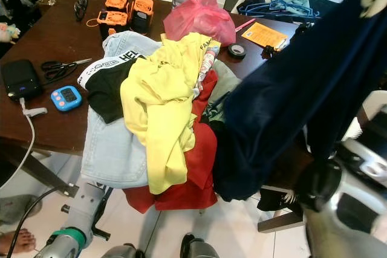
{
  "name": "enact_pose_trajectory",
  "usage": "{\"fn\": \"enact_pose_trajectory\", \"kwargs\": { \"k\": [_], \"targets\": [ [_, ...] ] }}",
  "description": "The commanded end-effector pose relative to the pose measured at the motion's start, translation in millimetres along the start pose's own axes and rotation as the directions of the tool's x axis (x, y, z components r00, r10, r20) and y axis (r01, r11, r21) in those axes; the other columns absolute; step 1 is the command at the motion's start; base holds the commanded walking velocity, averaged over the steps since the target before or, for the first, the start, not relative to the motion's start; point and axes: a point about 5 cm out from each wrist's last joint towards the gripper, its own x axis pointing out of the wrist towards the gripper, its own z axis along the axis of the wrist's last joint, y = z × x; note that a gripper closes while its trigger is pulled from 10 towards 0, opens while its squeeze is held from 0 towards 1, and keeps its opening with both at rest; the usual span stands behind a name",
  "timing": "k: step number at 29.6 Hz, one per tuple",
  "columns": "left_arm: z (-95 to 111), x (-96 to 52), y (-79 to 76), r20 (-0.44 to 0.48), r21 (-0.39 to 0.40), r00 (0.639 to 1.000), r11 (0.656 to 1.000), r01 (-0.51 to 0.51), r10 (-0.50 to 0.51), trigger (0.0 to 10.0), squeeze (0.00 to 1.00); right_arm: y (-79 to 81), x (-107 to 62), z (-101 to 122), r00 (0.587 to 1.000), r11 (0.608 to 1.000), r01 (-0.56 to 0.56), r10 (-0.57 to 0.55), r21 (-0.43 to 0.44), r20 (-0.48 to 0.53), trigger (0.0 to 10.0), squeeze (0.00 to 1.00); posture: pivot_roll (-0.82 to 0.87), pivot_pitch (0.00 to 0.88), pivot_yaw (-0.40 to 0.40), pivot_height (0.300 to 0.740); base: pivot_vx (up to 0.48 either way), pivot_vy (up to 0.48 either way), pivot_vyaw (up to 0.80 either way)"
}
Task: Hang hanger
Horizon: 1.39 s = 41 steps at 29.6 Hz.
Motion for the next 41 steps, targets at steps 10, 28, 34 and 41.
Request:
{"fn": "enact_pose_trajectory", "kwargs": {
  "k": [10,28,34,41],
  "targets": [
    [11,6.6,-10.7,0.048,-0.015,0.999,1.000,0.011,-0.010,10.0,0.00,17.1,-73.2,-122,0.909,0.999,0.047,-0.047,-0.009,-0.414,10.0,0.00,0.05,0.037,-0.033,0.740,0.000,0.000,0.00],
    [11,7.9,-3.3,0.049,-0.031,0.998,0.999,-0.037,0.038,10.0,0.00,32.7,-85.3,-143,0.889,0.999,0.024,-0.007,0.032,-0.458,10.0,0.00,0.06,0.036,-0.037,0.740,-0.061,0.000,0.00],
    [11,7.9,-2.9,0.049,-0.032,0.998,0.999,-0.039,0.040,10.0,0.00,32.7,-85.4,-143,0.893,0.999,0.030,-0.011,0.034,-0.450,10.0,0.00,0.06,0.038,-0.035,0.740,-0.292,0.000,0.00],
    [10,7.9,-2.6,0.049,-0.033,0.998,0.999,-0.040,0.041,10.0,0.00,32.7,-85.2,-142,0.895,0.999,0.032,-0.013,0.035,-0.445,10.0,0.00,0.06,0.038,-0.035,0.740,-0.296,0.000,0.00]
  ]
}}
